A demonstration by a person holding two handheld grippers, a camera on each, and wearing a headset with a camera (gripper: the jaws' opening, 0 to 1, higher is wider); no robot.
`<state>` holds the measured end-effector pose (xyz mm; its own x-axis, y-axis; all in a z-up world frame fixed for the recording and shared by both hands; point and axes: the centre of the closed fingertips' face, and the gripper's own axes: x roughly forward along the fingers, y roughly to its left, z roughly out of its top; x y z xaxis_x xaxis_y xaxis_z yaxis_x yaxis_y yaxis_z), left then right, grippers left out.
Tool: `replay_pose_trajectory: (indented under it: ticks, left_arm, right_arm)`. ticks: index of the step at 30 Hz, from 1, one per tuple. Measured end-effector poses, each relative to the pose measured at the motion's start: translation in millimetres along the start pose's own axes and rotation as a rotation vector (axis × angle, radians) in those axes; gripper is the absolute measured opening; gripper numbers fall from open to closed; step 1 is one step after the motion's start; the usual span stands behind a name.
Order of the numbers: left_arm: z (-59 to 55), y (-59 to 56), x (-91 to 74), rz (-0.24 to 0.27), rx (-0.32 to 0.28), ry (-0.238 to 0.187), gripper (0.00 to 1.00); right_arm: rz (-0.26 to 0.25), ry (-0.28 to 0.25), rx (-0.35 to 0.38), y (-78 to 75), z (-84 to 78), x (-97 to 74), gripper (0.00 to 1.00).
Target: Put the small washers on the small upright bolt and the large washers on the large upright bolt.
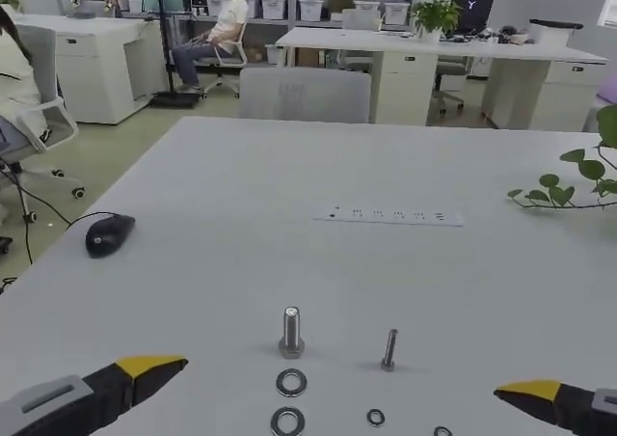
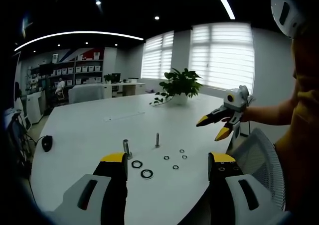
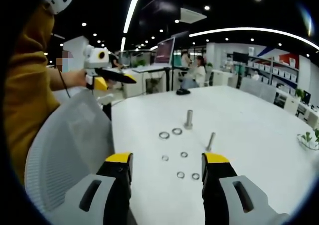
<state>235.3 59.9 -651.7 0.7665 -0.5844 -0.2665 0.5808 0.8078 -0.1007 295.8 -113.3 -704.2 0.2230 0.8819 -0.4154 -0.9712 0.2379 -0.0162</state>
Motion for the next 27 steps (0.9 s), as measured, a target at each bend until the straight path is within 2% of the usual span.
replay_pose_trajectory:
  ticks: [3,10,18,21,27]
  left_arm:
    - [-0.5,-0.4,0.6,-0.003,-0.002,-0.001,0.65]
    - [-2.7,-0.2,1.1,-0.005,-0.007,-0.001,0.65]
    - [-4.6,-0.7,1.9,-0.006,-0.01,-0.002,0.65]
    - [-5.1,-1.3,2.2,-0.007,-0.01,-0.001,0.65]
    - [-5.5,-1.1,1.3,-0.004,-0.018,-0.003,0.65]
  right_arm:
    - [0.018,0.012,0.001,1.3,-0.3,2.4,0.56]
    - [0.065,0.082,-0.034,0.9,-6.2,10.5,0.54]
    - [0.123,0.19,-0.096,-2.6,-18.1,22.3,0.53]
    - [0.162,0.246,-0.123,-4.4,-24.7,27.0,0.49]
    - [0.206,0.311,-0.177,-8.8,-30.7,36.1,0.49]
